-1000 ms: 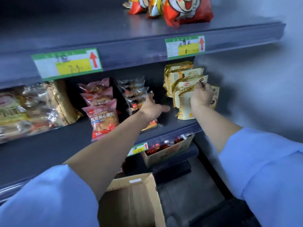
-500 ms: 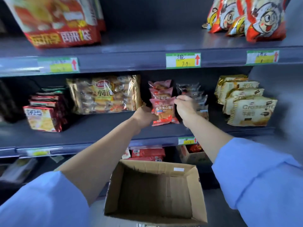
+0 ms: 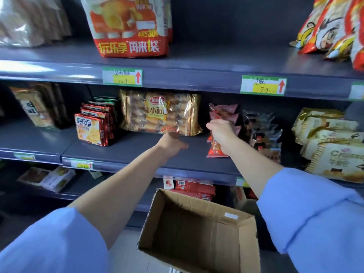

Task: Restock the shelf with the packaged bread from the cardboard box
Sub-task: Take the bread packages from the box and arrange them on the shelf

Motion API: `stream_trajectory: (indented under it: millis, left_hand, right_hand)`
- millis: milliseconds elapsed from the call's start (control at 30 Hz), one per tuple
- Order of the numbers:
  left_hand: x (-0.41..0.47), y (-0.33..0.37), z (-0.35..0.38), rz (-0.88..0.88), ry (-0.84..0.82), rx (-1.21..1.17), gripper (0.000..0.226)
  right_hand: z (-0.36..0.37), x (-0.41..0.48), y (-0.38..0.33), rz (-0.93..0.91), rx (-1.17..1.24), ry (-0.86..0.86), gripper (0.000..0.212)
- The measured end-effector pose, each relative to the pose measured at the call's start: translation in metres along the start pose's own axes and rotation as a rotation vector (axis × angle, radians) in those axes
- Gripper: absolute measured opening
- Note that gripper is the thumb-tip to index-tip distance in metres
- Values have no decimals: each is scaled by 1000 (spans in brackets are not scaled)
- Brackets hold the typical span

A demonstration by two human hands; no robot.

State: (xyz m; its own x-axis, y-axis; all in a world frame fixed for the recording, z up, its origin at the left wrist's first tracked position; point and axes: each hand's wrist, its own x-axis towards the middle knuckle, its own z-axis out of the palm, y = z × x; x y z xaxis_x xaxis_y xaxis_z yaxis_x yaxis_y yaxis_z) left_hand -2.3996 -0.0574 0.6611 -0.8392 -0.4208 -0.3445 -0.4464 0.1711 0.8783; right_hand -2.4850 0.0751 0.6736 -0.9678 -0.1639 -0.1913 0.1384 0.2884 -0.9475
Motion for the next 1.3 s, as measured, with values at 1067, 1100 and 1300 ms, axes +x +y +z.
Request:
stream_trajectory:
  millis: [1067,1100,1300]
  left_hand:
    - [202,-28,-162,-2,202,12,38]
    - [207,-29,-162,11,181,4,38]
    - [225,-36,-155,32,239,56,24]
  right_hand:
    - [135,170,20,279,20,7,78]
    - [139,166,15,292,24,15,75]
    - [148,159,7,278,42,52,61]
